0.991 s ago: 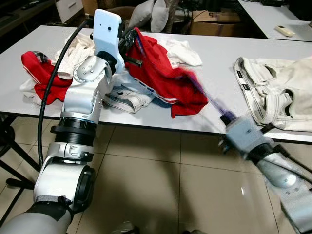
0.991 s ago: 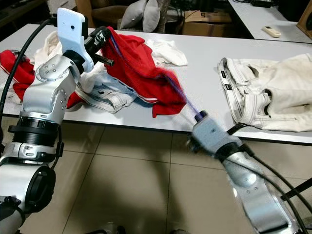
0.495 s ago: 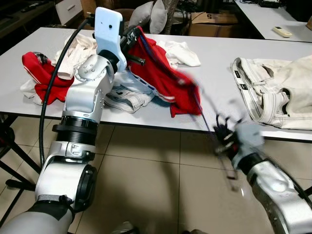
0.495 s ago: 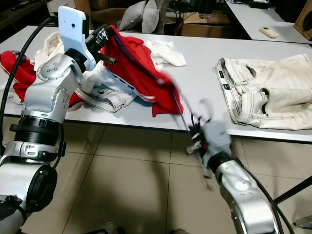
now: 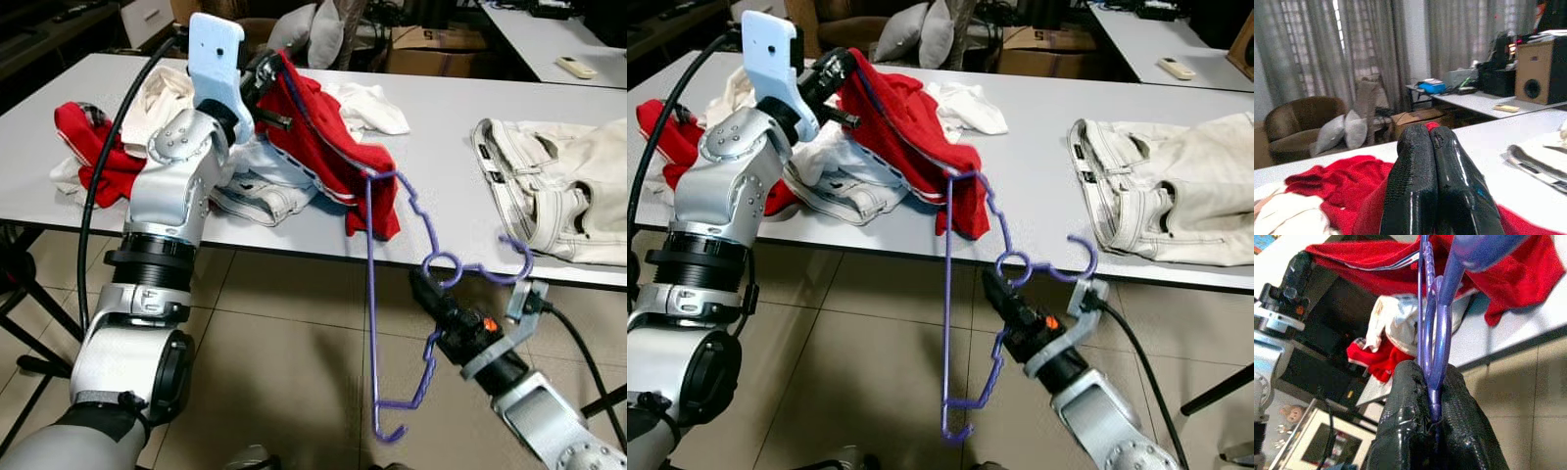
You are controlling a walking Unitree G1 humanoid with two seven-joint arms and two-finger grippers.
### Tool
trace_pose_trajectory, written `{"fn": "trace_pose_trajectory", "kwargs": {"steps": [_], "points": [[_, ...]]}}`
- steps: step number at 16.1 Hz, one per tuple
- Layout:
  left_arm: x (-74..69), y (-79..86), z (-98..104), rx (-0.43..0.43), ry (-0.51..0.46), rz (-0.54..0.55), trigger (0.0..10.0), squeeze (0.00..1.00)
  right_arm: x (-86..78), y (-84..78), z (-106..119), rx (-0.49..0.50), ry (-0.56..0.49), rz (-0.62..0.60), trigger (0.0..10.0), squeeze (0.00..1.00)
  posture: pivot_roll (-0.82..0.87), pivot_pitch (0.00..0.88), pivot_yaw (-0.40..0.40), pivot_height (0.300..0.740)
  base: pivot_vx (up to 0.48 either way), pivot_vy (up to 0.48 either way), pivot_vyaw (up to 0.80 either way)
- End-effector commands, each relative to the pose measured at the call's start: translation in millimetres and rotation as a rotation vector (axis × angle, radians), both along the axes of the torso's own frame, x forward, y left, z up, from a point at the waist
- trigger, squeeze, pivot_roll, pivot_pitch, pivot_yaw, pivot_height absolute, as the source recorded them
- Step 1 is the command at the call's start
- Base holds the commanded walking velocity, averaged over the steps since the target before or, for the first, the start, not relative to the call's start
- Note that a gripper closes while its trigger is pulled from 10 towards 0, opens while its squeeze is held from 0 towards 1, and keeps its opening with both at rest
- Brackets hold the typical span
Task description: Hang hanger
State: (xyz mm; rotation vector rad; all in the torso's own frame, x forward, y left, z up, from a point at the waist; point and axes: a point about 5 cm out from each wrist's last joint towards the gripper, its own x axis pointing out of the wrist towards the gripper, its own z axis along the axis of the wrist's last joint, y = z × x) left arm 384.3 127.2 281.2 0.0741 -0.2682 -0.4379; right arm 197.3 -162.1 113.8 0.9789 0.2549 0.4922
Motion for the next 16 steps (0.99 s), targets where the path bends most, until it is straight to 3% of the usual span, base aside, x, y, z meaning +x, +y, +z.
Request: {"fn": "trace_pose_trajectory", "kwargs": {"steps": [1, 3, 5, 6, 9, 10, 13, 16], "points": [[-2.0, -6.6, 10, 0.009, -0.040, -0.031, 0.0, 0.00, -3.0, 5.1, -1, -0.001, 0.020, 0.045, 10.0, 0.00, -0.01, 0.005, 0.046, 0.740, 0.000, 0.000, 0.00], [-1.3, -7.2, 10, 0.016, -0.039, -0.026, 0.0, 0.00, -3.0, 4.2, -4, -0.038, 0.051, 0.042, 10.0, 0.00, -0.01, 0.005, 0.047, 0.740, 0.000, 0.000, 0.00], [0.3, -5.2, 13, 0.012, -0.042, -0.012, 0.0, 0.00, -7.8, 3.4, -16, -0.243, 0.140, 0.109, 10.0, 0.00, -0.01, 0.006, 0.056, 0.740, 0.000, 0.000, 0.00], [0.6, -5.3, 14, 0.013, -0.043, -0.017, 0.0, 0.00, -13.7, 6.7, -18, -0.342, 0.125, 0.197, 10.0, 0.00, -0.01, 0.006, 0.056, 0.740, 0.000, 0.000, 0.00], [0.2, -10.6, 13, 0.050, -0.049, -0.052, 0.0, 0.00, -21.5, 8.6, -6, -0.383, 0.046, 0.335, 10.0, 0.00, -0.01, 0.007, 0.063, 0.740, 0.000, 0.000, 0.00], [-1.4, -16.5, 14, 0.067, -0.057, -0.090, 0.0, 0.00, -22.5, 6.3, -4, -0.439, 0.039, 0.389, 10.0, 0.00, -0.01, 0.007, 0.062, 0.740, 0.000, 0.000, 0.00], [-3.3, -23.7, 16, 0.081, -0.073, -0.118, 0.0, 0.00, -18.9, 6.4, 0, -0.459, -0.016, 0.413, 10.0, 0.00, -0.01, 0.005, 0.061, 0.740, 0.000, 0.000, 0.00], [-4.3, -22.3, 17, 0.084, -0.084, -0.120, 0.0, 0.00, -0.9, 5.7, 6, -0.424, -0.079, 0.232, 10.0, 0.00, -0.01, 0.005, 0.062, 0.740, 0.000, 0.000, 0.00]]}}
